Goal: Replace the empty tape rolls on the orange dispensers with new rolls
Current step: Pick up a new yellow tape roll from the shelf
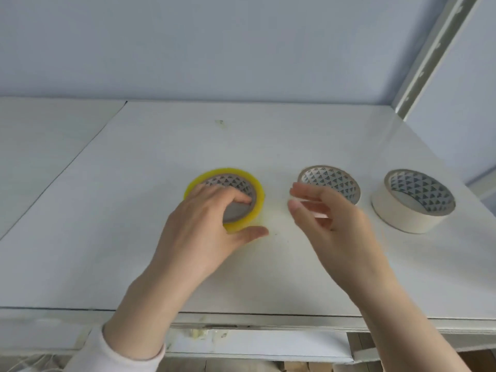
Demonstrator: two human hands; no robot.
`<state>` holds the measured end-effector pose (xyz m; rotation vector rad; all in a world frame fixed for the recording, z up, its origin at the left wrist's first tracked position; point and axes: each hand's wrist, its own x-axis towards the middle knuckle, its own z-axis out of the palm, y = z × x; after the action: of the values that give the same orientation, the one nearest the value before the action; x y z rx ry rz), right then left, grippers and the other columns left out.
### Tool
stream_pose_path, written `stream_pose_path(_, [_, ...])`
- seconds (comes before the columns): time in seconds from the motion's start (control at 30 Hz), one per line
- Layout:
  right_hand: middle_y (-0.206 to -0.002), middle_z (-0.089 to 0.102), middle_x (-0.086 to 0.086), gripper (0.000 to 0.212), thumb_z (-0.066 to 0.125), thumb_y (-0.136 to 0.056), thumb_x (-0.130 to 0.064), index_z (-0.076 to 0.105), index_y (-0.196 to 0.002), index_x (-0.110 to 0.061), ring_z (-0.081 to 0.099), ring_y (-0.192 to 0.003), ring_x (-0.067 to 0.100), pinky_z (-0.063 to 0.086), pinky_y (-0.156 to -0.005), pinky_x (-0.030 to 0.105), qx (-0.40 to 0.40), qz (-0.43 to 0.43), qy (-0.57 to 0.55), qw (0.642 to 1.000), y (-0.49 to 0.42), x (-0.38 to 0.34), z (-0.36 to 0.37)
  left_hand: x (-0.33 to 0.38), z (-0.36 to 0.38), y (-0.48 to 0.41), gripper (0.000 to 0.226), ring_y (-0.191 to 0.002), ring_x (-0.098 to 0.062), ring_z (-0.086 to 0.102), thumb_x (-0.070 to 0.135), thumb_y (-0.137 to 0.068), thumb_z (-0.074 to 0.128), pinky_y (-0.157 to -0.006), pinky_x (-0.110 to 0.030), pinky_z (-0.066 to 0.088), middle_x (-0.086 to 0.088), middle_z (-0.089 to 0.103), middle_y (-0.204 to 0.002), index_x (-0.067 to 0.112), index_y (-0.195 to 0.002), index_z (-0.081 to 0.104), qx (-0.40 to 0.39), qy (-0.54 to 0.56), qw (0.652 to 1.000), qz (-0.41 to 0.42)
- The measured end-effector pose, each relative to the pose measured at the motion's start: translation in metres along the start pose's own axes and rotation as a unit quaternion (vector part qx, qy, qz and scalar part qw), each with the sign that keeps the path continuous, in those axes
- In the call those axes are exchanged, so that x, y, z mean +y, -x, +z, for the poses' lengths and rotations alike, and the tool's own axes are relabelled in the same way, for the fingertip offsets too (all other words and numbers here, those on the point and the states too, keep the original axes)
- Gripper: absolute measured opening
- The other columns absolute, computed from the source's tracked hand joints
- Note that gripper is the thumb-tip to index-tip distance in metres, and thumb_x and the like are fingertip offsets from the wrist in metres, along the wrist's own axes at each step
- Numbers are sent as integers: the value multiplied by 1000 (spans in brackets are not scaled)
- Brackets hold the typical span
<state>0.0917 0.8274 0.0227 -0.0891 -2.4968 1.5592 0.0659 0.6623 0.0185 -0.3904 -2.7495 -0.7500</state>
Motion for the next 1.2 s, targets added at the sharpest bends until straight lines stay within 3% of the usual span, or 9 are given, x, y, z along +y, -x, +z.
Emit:
stream_pose_path(0.07, [-112,64,-8,38,58,-82,-35,58,-118,-21,62,-94,3,46,-67,4,-44,22,-2,999,-5,0,9,-10,-2,0,49,-104,-5,49,60,-63,60,-82,-11,33,18,54,-101,29,-101,62,77,101,991,-33])
stream_pose_path(0.13, [-123,61,-5,48,56,-84,-40,52,-126,-18,59,-105,6,44,-73,9,-72,39,18,997,-11,1,16,-27,-4,-2,53,-112,-15,51,54,-73,58,-97,-23,38,4,57,-116,22,-115,56,142,157,970,-118])
stream_pose_path(0.23, [-133,55,5,56,51,-86,-44,49,-130,-9,49,-122,15,38,-94,24,-103,56,60,991,-20,0,31,-51,0,-7,45,-118,-26,53,35,-88,54,-98,-34,39,-13,57,-128,7,-123,52,82,152,958,-228])
stream_pose_path(0.37, [-107,66,14,38,51,-88,-38,61,-106,-6,58,-100,25,44,-84,34,-93,76,37,992,-21,-6,47,-48,6,-6,27,-106,-24,60,26,-92,50,-86,-28,41,-9,68,-109,9,-108,64,54,239,940,-237])
stream_pose_path(0.53, [-109,64,14,34,56,-87,-25,51,-121,-32,61,-102,23,52,-89,38,-106,87,-167,976,-9,-14,50,-41,-6,15,8,-90,-21,62,27,-88,57,-88,-39,50,-6,67,-95,28,-81,53,109,338,903,-241])
stream_pose_path(0.63, [-101,67,12,36,57,-87,-23,52,-122,-33,65,-95,23,55,-85,35,-131,56,-203,969,6,-28,52,-36,-26,44,7,-79,-14,64,25,-88,58,-75,-25,51,-5,70,-87,27,-84,53,136,400,872,-246])
stream_pose_path(0.8, [-93,74,7,43,62,-78,-29,55,-121,-27,70,-85,16,57,-71,27,-258,46,-249,932,40,-50,77,-58,-67,114,21,-81,-13,69,28,-73,71,-74,-26,53,2,74,-81,25,-90,59,212,491,794,-289])
stream_pose_path(0.93, [-90,76,1,64,65,-60,-38,57,-119,-16,71,-81,14,56,-64,26,-358,77,-256,895,76,-65,127,-85,-99,187,37,-80,-14,69,31,-70,62,-71,-26,56,3,72,-87,23,-106,60,226,490,768,-345])
stream_pose_path(1.2, [-96,75,-2,51,65,-55,-44,69,-99,-16,70,-76,10,53,-61,24,-556,97,-179,806,177,-94,270,-154,-157,350,18,-76,-13,65,39,-74,66,-71,-27,57,6,72,-76,24,-76,75,266,482,705,-448])
